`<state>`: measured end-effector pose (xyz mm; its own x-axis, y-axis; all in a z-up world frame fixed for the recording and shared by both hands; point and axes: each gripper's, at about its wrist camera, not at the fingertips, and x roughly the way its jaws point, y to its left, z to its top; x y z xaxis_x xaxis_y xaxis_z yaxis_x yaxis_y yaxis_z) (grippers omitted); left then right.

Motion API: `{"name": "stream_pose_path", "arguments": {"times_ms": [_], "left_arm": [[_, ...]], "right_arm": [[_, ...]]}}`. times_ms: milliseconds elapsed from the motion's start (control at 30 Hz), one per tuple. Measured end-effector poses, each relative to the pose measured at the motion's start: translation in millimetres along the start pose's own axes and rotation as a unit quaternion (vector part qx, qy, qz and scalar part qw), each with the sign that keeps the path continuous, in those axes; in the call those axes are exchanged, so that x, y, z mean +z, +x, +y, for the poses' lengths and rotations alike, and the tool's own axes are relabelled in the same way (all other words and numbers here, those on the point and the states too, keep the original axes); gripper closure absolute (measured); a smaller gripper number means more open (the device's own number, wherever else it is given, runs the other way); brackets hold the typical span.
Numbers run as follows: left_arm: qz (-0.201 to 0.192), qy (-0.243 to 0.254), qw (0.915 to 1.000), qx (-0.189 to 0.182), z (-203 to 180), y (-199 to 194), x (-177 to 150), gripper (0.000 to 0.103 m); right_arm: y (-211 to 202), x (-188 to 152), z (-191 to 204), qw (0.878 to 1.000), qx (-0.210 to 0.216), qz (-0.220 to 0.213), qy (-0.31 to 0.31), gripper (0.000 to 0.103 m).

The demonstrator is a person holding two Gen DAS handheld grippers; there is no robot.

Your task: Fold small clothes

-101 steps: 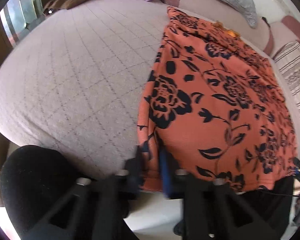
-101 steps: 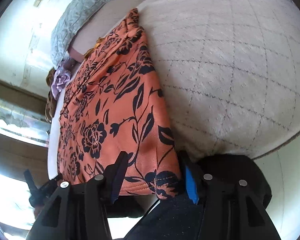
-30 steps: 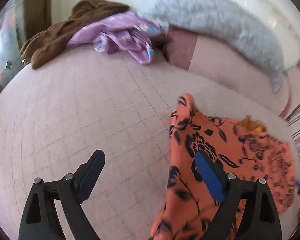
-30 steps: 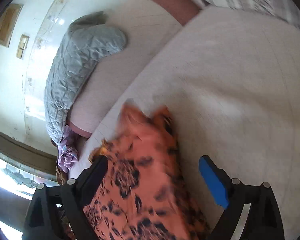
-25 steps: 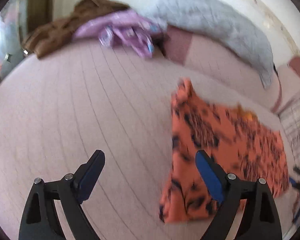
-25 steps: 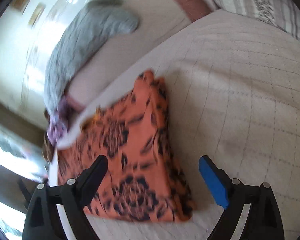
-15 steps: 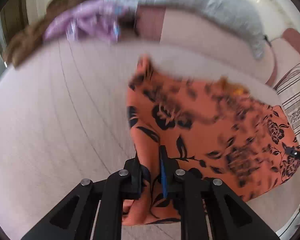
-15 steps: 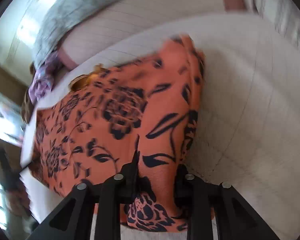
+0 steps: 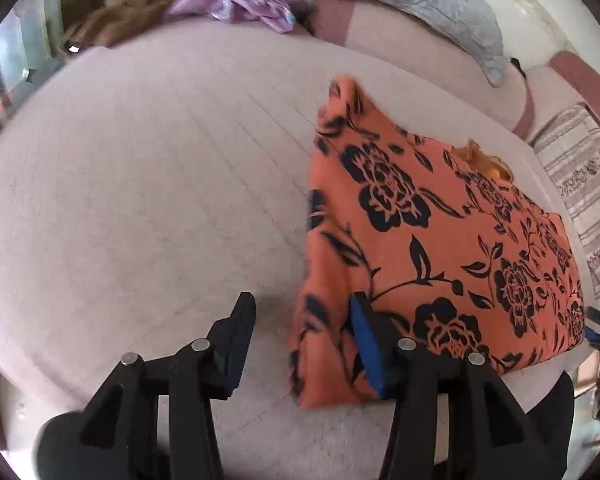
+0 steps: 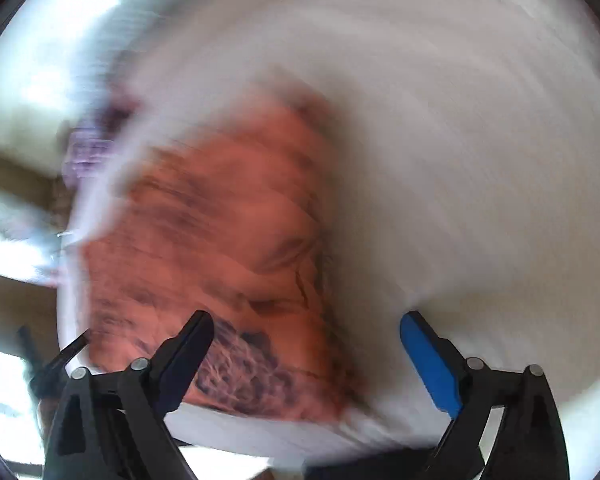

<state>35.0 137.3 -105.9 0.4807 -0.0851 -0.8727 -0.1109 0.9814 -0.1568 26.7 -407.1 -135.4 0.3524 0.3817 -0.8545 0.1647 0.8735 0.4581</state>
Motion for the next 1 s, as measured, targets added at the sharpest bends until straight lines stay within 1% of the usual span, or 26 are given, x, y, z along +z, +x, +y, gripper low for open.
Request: {"name": "stream_pose_path", "arguments": {"times_ms": [33, 67, 100, 133, 200, 233, 300, 367, 400, 467, 500, 533, 567, 600, 633, 667, 700, 733, 767, 800, 833, 867, 900, 933, 967, 1000], "left_arm": [[-0.009, 0.006, 0.9998, 0.016, -2, -7, 7, 0.052], [-0.028, 0.014, 0.9992, 0.023, -5, -14, 16, 0.052], [-0.047, 0.02, 0.9984, 0.021, -7, -19, 27, 0.052], [-0.052, 0.025, 0.9982, 0.018, -10, -17, 42, 0.051], [-0.043, 0.025, 0.9987, 0.012, -17, -6, 61, 0.051], [-0.039, 0.028, 0.9988, 0.003, -23, 5, 71, 0.051], [-0.03, 0.038, 0.9988, 0.002, -33, 19, 82, 0.051], [-0.014, 0.047, 0.9988, -0.003, -41, 40, 94, 0.051], [-0.011, 0.048, 0.9988, 0.001, -43, 45, 96, 0.051], [-0.019, 0.046, 0.9987, 0.013, -46, 54, 100, 0.053], [-0.021, 0.046, 0.9986, 0.016, -47, 57, 103, 0.079], [-0.017, 0.051, 0.9982, 0.025, -49, 63, 110, 0.094], [-0.02, 0.055, 0.9978, 0.03, -49, 65, 114, 0.099], [-0.027, 0.056, 0.9976, 0.032, -49, 66, 115, 0.099], [-0.028, 0.055, 0.9972, 0.041, -47, 72, 118, 0.099], [-0.022, 0.054, 0.9971, 0.049, -44, 84, 116, 0.097], [-0.011, 0.053, 0.9971, 0.054, -39, 95, 113, 0.092], [-0.014, 0.052, 0.9969, 0.057, -35, 100, 115, 0.091], [-0.018, 0.052, 0.9967, 0.06, -36, 98, 118, 0.09], [-0.019, 0.049, 0.9968, 0.061, -37, 93, 121, 0.09], [-0.023, 0.04, 0.9975, 0.054, -36, 84, 123, 0.09], [-0.026, 0.034, 0.9977, 0.052, -36, 76, 122, 0.082], [-0.03, 0.029, 0.9976, 0.055, -33, 65, 119, 0.07], [-0.047, 0.028, 0.9972, 0.052, -33, 50, 114, 0.065], [-0.062, 0.031, 0.9964, 0.047, -33, 37, 110, 0.056], [-0.081, 0.038, 0.995, 0.045, -36, 21, 102, 0.051]], "right_arm": [[-18, -10, -7, 0.999, 0.023, -0.046, 0.0, 0.014], [-28, -11, -11, 0.998, 0.017, -0.052, 0.014, 0.014], [-37, -9, -13, 0.998, 0.012, -0.058, 0.023, 0.012], [-47, -3, -13, 0.997, 0.019, -0.075, 0.018, 0.012], [-53, 14, -10, 0.996, 0.018, -0.09, 0.01, 0.012], [-49, 25, -3, 0.995, 0.022, -0.092, 0.008, 0.012], [-39, 43, 15, 0.994, 0.035, -0.104, -0.004, 0.012], [-16, 63, 38, 0.995, 0.023, -0.098, -0.026, 0.012], [-12, 72, 41, 0.995, 0.02, -0.097, -0.03, 0.013], [10, 93, 48, 0.996, 0.003, -0.079, -0.035, 0.014], [21, 100, 53, 0.997, -0.005, -0.069, -0.036, 0.018], [27, 106, 60, 0.998, -0.008, -0.057, -0.04, 0.056], [33, 108, 61, 0.998, -0.014, -0.04, -0.054, 0.082], [40, 109, 71, 0.995, -0.053, -0.031, -0.077, 0.087], [39, 110, 77, 0.993, -0.069, -0.038, -0.092, 0.088], [37, 110, 78, 0.991, -0.08, -0.047, -0.092, 0.088], [38, 110, 72, 0.991, -0.095, -0.053, -0.084, 0.088], [46, 112, 61, 0.991, -0.106, -0.043, -0.067, 0.087], [48, 114, 51, 0.994, -0.091, -0.041, -0.045, 0.087], [44, 116, 49, 0.995, -0.084, -0.047, -0.038, 0.084], [39, 116, 51, 0.994, -0.082, -0.054, -0.037, 0.071], [31, 115, 52, 0.994, -0.088, -0.062, -0.037, 0.06], [21, 112, 51, 0.993, -0.096, -0.066, -0.033, 0.027], [12, 109, 49, 0.993, -0.089, -0.072, -0.026, 0.021], [0, 103, 47, 0.994, -0.073, -0.084, -0.014, 0.021], [-12, 95, 46, 0.994, -0.051, -0.092, -0.004, 0.021]]}}
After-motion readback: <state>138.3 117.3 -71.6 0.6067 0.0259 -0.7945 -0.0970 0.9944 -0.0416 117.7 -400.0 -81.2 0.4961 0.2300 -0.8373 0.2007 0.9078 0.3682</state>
